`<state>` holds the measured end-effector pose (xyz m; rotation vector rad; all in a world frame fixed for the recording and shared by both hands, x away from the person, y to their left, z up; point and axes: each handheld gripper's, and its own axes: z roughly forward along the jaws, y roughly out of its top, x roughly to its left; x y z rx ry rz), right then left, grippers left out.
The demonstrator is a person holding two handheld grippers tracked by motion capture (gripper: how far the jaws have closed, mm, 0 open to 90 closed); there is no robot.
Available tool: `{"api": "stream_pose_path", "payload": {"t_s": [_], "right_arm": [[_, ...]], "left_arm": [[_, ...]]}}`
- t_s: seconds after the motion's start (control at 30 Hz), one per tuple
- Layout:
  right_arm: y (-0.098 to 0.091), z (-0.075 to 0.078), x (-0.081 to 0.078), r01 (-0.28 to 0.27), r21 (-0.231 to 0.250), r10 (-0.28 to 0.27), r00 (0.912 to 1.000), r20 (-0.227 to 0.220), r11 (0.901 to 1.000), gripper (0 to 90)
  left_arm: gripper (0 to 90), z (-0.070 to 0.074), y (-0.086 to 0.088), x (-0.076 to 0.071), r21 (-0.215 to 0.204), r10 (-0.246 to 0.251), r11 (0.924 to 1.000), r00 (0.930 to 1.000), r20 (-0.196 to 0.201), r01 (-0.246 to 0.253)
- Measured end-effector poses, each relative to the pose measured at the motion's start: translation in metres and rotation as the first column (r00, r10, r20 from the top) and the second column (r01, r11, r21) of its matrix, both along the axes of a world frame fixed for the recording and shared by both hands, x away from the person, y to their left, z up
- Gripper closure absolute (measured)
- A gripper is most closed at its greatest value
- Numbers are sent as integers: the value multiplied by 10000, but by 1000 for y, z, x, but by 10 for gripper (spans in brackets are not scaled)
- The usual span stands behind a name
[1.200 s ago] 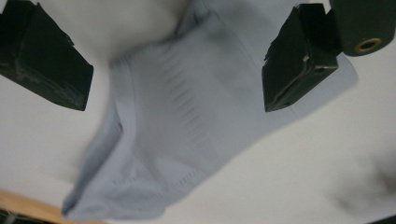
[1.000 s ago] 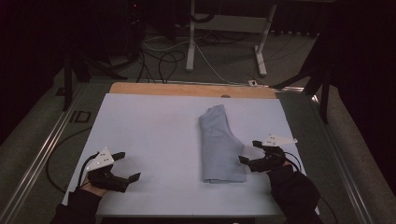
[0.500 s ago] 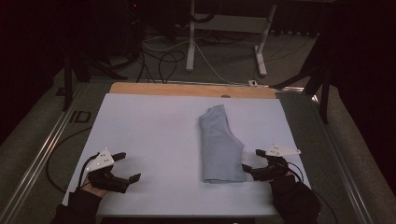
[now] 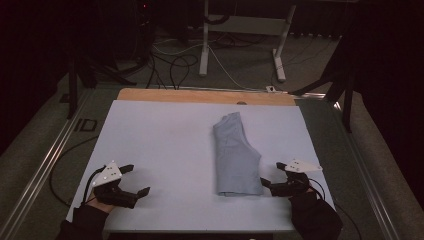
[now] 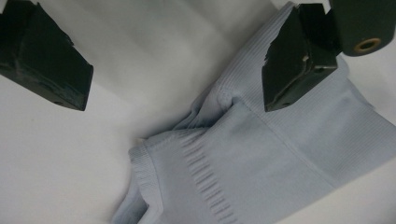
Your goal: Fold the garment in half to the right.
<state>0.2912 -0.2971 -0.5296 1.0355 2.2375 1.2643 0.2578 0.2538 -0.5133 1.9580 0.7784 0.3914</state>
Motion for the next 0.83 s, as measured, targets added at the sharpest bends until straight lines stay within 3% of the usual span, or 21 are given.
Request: {"api": "stream_pose_path", "payload": {"t_s": [0.57,0.83], "right_arm": [[1,1,-3,165,-126,-163,9998,146,9998,90],[3,0,-3,-103,-180,103,9999,-7,9998,90]], "left_arm": [[7,-1,-4,-1,116,-24,9999,10000,60,24],[7,0,-2,0,84,11,10000,10000,90,-11]]}}
